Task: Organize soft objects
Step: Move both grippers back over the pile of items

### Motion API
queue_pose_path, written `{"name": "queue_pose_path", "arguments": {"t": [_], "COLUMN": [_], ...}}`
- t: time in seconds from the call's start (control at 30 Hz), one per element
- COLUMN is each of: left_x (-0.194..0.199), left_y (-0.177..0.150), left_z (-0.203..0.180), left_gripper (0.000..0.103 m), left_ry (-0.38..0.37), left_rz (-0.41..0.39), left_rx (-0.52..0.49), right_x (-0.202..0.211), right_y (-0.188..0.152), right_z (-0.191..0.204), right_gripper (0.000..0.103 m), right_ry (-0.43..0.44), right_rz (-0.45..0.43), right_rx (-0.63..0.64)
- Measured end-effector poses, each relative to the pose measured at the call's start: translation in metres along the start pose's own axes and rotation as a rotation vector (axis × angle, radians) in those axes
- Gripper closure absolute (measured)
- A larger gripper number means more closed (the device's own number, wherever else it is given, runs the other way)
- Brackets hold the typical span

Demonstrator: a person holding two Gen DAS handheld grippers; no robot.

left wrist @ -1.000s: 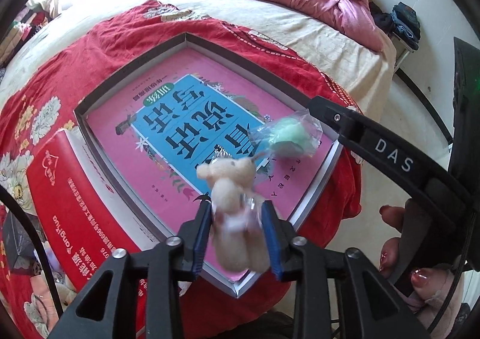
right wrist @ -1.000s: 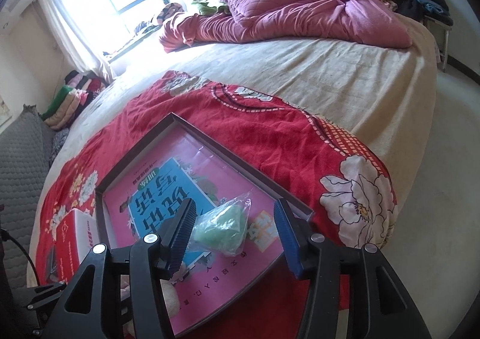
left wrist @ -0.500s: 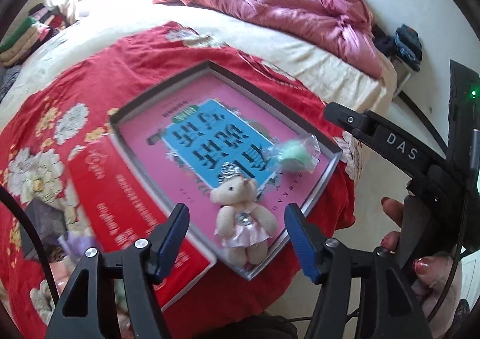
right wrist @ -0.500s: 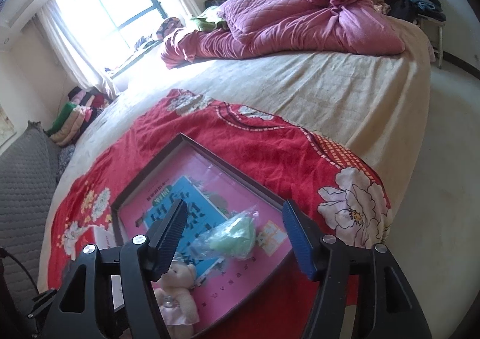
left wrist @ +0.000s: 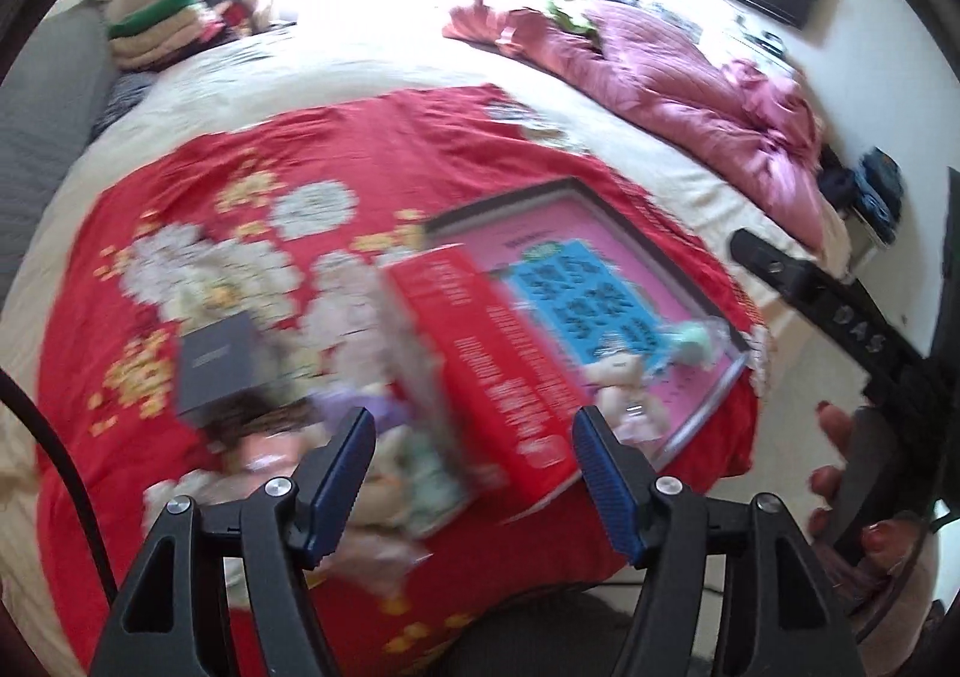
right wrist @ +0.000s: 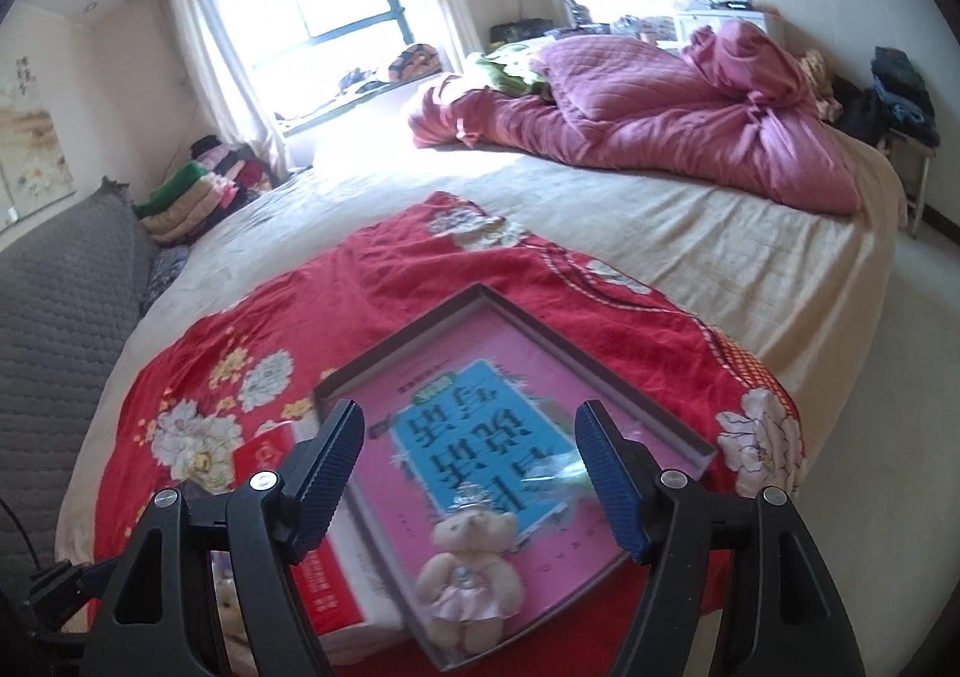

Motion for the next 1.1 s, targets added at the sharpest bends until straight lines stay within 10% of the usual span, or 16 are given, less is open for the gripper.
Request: {"name": "queue_pose_path", "arguments": {"t": [0.47,1.1], "left_x": [0.051,0.065], "left_y": [-0.015,-0.043], "left_z": [0.126,0.192], "left_gripper": [0.035,0.035], "left_ry": [0.070,0.160], "left_rz": [-0.056,-0.052], "left_rx": [0.217,0.299], "right_x": [0.038,0.050], "right_y": [0.012,-0.014], "right_z": [0.100,0.170], "right_gripper": [0.029,0.029], "right_ry": [0.091,0.166], "right_rz": [-0.053,-0.021], "right_rx": [0.151,0.329]}}
Point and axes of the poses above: each gripper's, at about its wrist camera, not at the fingertips, and x roughly against the way its jaws point, z to its left, y to its top, the point moved 6 cm from there along -x, roughly the way its jaws point, and after that the axes turned 11 degrees about x, right-handed, at the moved point
